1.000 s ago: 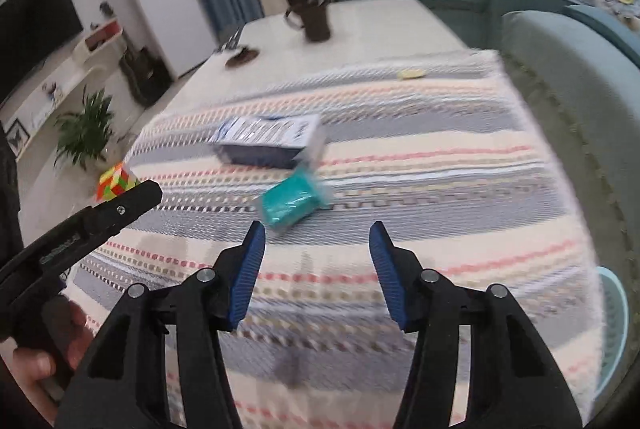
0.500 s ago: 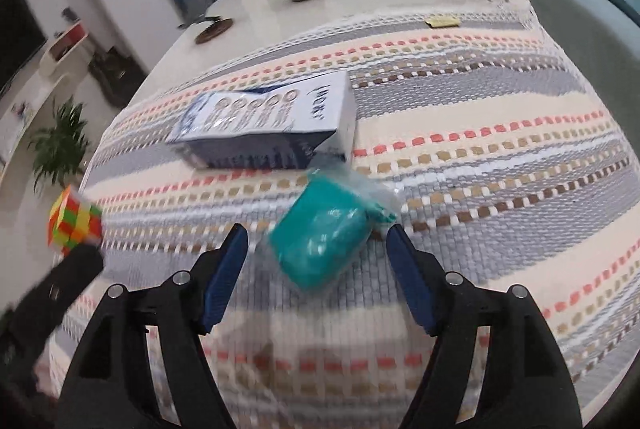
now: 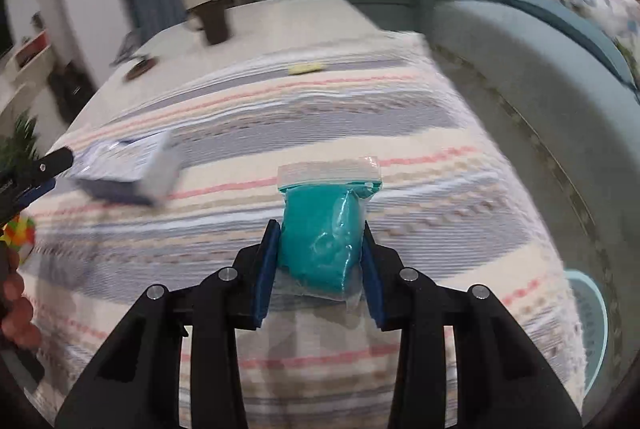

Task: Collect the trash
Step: 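Grasp the teal packet with the right tool while the left tool grasps the milk carton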

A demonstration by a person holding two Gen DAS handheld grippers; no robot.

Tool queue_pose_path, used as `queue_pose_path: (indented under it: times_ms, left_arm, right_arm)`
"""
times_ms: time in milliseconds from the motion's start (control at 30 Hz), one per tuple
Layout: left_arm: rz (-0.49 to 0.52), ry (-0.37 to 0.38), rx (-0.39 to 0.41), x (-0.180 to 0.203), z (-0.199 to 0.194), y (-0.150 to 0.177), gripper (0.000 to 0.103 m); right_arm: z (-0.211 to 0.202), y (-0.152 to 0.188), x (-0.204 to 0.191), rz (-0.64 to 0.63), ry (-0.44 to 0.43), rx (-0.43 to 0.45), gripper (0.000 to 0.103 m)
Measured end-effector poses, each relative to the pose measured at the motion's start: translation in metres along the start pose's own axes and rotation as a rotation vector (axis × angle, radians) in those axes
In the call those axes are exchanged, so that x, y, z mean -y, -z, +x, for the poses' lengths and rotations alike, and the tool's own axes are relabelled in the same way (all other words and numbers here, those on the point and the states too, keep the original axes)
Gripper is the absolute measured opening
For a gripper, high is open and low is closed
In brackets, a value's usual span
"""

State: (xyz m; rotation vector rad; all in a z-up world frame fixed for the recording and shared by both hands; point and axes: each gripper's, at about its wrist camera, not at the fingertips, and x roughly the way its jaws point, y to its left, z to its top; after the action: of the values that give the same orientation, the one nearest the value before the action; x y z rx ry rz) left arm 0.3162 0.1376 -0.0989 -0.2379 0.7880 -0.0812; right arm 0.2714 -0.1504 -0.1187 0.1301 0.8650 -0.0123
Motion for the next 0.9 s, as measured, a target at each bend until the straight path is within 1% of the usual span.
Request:
queue_pose_path:
  times_ms: [33, 67, 100, 133, 200, 233, 300, 367, 400, 433, 467, 500, 533, 567, 600, 633, 667, 700, 733, 800, 900]
  left_arm:
    - [-0.002, 0.010, -0.018, -0.001, 0.009, -0.003, 0.076]
    - [-0.006, 0.033, -0.027, -0.001, 0.014, -0.005, 0.076]
    - [-0.012, 0.069, -0.038, -0.001, 0.018, -0.007, 0.076]
    - [-0.023, 0.124, -0.056, 0.000, 0.022, -0.007, 0.075]
    - [-0.035, 0.207, -0.080, 0.004, 0.021, -0.001, 0.074]
    - [-0.020, 0.241, -0.093, 0.010, 0.018, 0.004, 0.074]
    - [0.028, 0.270, -0.108, 0.024, 0.013, 0.015, 0.074]
    - [0.088, 0.326, -0.149, 0.043, 0.007, 0.029, 0.074]
    - [0.122, 0.370, -0.178, 0.055, 0.004, 0.036, 0.074]
    - [0.167, 0.420, -0.207, 0.067, -0.001, 0.044, 0.074]
    - [0.213, 0.452, -0.221, 0.077, -0.006, 0.050, 0.074]
    - [0.270, 0.475, -0.224, 0.088, -0.015, 0.055, 0.074]
    - [0.329, 0.480, -0.208, 0.097, -0.025, 0.059, 0.074]
    - [0.365, 0.474, -0.184, 0.102, -0.031, 0.061, 0.075]
    - [0.392, 0.452, -0.152, 0.105, -0.038, 0.059, 0.076]
    - [0.398, 0.407, -0.124, 0.107, -0.041, 0.054, 0.077]
    - [0.397, 0.374, -0.112, 0.107, -0.039, 0.050, 0.082]
    - [0.388, 0.304, -0.097, 0.108, -0.032, 0.043, 0.085]
    - [0.377, 0.249, -0.100, 0.108, -0.022, 0.037, 0.085]
    - [0.362, 0.173, -0.127, 0.110, 0.000, 0.029, 0.085]
    - [0.424, 0.085, -0.194, 0.124, 0.035, 0.026, 0.085]
  right_arm:
    - [0.004, 0.000, 0.013, 0.047, -0.006, -0.016, 0.035]
    - [0.008, -0.001, 0.026, 0.105, -0.039, -0.038, 0.035]
    - [0.009, -0.002, 0.032, 0.135, -0.055, -0.041, 0.035]
    - [0.010, -0.003, 0.036, 0.155, -0.067, -0.039, 0.035]
    - [0.012, -0.004, 0.042, 0.176, -0.086, -0.046, 0.035]
    - [0.012, -0.004, 0.043, 0.180, -0.088, -0.045, 0.035]
    - [0.010, -0.003, 0.042, 0.174, -0.088, -0.044, 0.035]
    - [0.010, -0.004, 0.037, 0.144, -0.071, -0.045, 0.035]
    - [0.010, -0.005, 0.034, 0.118, -0.054, -0.044, 0.035]
    - [0.009, -0.006, 0.030, 0.074, -0.026, -0.037, 0.035]
    - [0.007, -0.005, 0.028, 0.047, -0.010, -0.029, 0.035]
    - [0.006, -0.005, 0.026, 0.010, 0.000, -0.020, 0.035]
    - [0.005, -0.005, 0.025, -0.020, 0.000, -0.014, 0.035]
    - [0.006, -0.005, 0.024, -0.038, -0.002, -0.011, 0.035]
    - [0.006, -0.005, 0.023, -0.054, -0.008, -0.008, 0.035]
    - [0.006, -0.005, 0.023, -0.060, -0.024, -0.009, 0.035]
    - [0.006, -0.004, 0.022, -0.068, -0.034, -0.009, 0.035]
    - [0.005, -0.004, 0.021, -0.075, -0.035, -0.006, 0.035]
    - [0.004, -0.004, 0.019, -0.081, -0.036, -0.003, 0.035]
    - [0.003, -0.005, 0.019, -0.084, -0.044, 0.004, 0.035]
    - [0.002, -0.006, 0.024, -0.062, -0.073, 0.006, 0.035]
